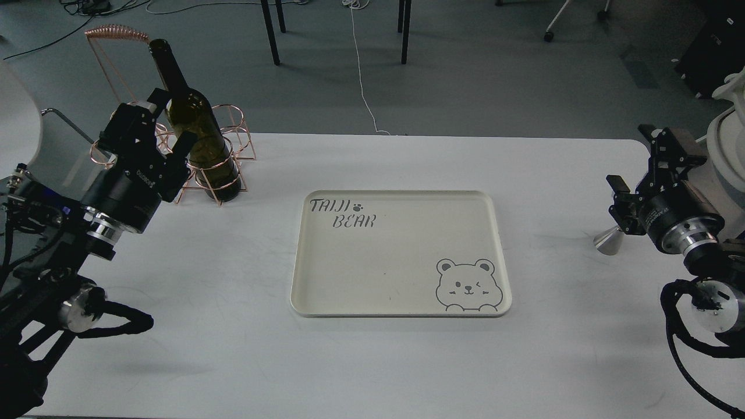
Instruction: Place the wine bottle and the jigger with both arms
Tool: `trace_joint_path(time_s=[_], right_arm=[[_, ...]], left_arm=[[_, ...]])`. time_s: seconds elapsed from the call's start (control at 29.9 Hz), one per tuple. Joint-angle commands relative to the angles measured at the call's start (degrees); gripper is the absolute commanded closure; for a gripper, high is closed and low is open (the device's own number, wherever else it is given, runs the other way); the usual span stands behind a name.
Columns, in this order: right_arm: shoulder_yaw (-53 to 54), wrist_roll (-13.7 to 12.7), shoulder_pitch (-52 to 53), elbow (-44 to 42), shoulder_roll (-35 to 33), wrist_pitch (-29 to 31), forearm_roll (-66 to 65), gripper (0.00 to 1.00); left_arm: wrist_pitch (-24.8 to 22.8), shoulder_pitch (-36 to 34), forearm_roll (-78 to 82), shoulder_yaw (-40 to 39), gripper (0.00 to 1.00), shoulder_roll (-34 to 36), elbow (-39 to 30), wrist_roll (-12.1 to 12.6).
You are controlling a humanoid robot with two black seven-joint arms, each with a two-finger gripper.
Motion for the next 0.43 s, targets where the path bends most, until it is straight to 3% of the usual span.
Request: trace_joint_path(time_s=[0.0,0.07,0.13,0.4], right_arm=[[0.07,0.00,0.18,-0.32,0.90,0.83,-0.06,0.01],[0.07,0.00,0.18,-0.41,0.81,1.44,-0.15,0.01],[-0.02,0.00,0.26,-0.41,0.81,1.88,-0.41,0.01],[0.68,0.00,0.44,-0.23,1.08,1.62,-6.21,0.01]], left_arm=[[-6.23,2.95,-0.40,-4.24,0.02,-4.17,-0.37,4.76],[-7.47,3.39,-1.27,-5.47,0.02,-5.67,-0.37,7.92],[-7.82,3.74,-3.90,-5.65,0.02,-6.20,-0.37,9.34],[-7.82,3.75,-6.90,-6.27,0.02,-6.82,-0.19,8.99]])
